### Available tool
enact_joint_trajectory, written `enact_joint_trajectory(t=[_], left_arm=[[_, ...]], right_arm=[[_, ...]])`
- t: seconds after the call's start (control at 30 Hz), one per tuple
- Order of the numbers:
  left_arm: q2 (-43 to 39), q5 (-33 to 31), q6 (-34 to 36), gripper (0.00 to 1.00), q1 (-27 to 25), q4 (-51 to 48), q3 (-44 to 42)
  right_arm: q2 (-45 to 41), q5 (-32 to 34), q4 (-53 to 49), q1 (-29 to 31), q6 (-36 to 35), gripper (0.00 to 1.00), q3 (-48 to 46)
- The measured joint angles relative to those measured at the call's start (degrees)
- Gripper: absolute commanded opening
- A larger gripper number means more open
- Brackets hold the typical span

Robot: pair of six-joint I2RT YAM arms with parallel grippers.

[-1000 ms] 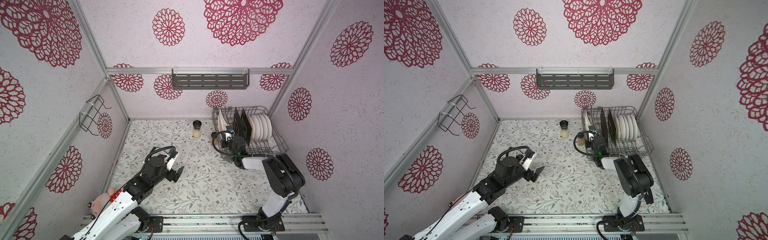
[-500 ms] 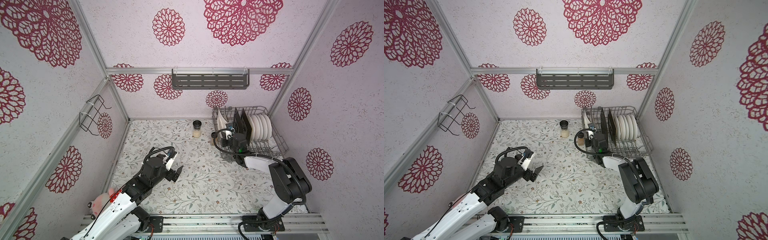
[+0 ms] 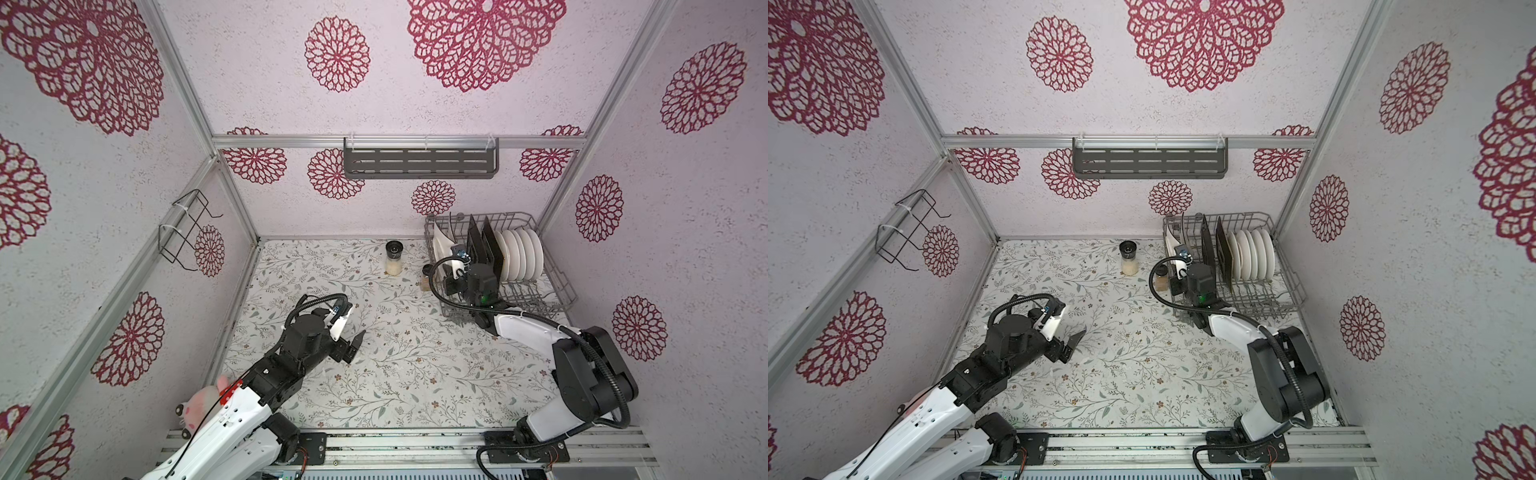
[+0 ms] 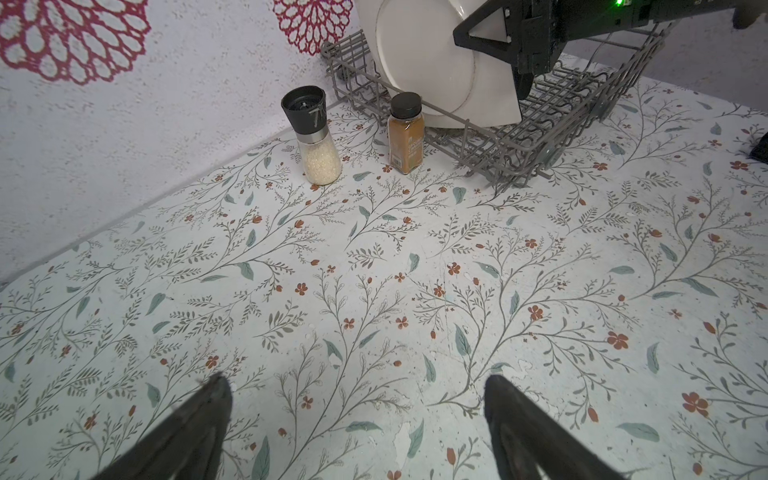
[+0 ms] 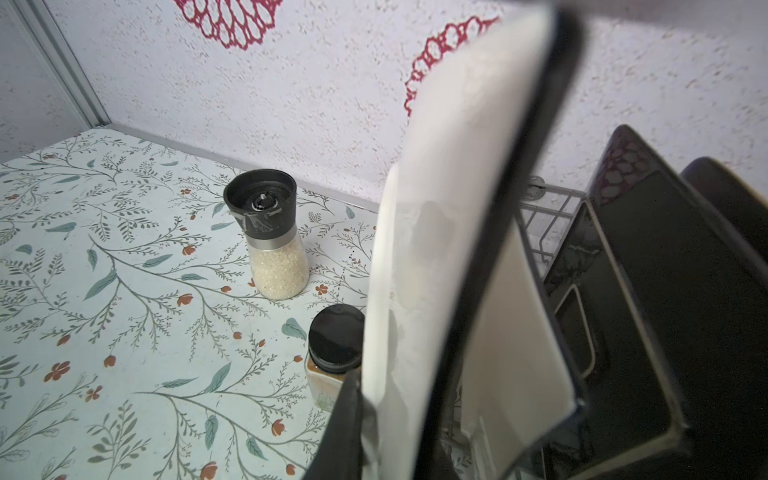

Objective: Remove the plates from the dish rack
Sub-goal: 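Lift the white square plate out of the rack with the right gripper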

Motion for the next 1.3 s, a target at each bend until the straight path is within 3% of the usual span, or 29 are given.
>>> enact_joint_trajectory(t=[0.53,0.9,1.3], left_arm=[[-0.63,0.28,-5.84,0.97,0.0,-3.91,11.93],[-1.03,8.83,-11.87,0.97,0.26,-4.87,21.35],[-1.64,5.33,-17.27,0.97,2.54,-5.95,25.05]], right_arm=[[-10.62,-0.37,-7.52,0.76,-3.78,0.0,0.74],[-15.87,1.18,-13.11,5.79,-6.8,0.0,1.77],[-18.67,1.22,-18.23,11.41,-10.36,0.0,4.74]])
